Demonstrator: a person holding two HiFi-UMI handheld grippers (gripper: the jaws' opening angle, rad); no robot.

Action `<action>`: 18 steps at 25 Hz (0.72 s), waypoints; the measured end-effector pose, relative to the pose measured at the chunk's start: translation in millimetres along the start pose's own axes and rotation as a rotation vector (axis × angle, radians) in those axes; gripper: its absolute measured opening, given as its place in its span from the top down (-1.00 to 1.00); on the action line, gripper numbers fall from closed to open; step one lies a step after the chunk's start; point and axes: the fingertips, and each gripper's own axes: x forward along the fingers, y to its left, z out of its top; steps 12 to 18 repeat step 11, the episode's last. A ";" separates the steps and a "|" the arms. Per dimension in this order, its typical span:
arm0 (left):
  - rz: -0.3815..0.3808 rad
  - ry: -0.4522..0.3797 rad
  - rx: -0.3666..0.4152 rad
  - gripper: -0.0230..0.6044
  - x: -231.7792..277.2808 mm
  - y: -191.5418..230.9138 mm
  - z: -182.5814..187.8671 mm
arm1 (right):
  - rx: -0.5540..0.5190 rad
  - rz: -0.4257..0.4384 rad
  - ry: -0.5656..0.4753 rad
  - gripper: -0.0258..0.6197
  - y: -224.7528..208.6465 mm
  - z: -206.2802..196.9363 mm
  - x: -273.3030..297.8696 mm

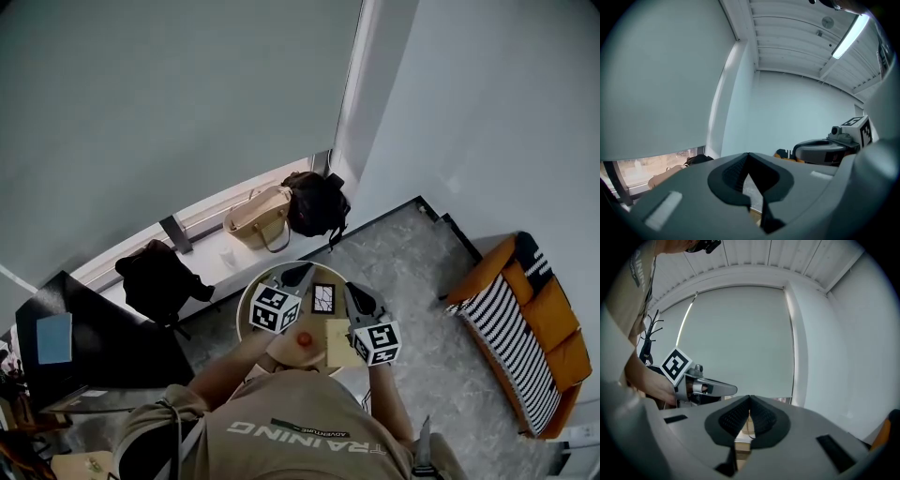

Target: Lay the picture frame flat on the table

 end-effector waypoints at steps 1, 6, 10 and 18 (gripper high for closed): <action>-0.003 0.001 0.001 0.91 1.0 -2.0 -0.7 | -0.002 -0.001 -0.002 0.90 -1.4 -0.4 -1.2; -0.011 0.013 -0.004 0.91 2.4 -8.5 -5.8 | 0.005 0.000 0.013 0.90 -3.9 -4.9 -6.7; -0.012 0.017 -0.002 0.91 4.3 -9.9 -6.1 | 0.002 -0.002 0.006 0.90 -6.9 -7.7 -8.3; -0.012 0.018 -0.001 0.91 5.0 -10.1 -6.0 | 0.001 -0.002 0.007 0.90 -7.5 -8.9 -8.6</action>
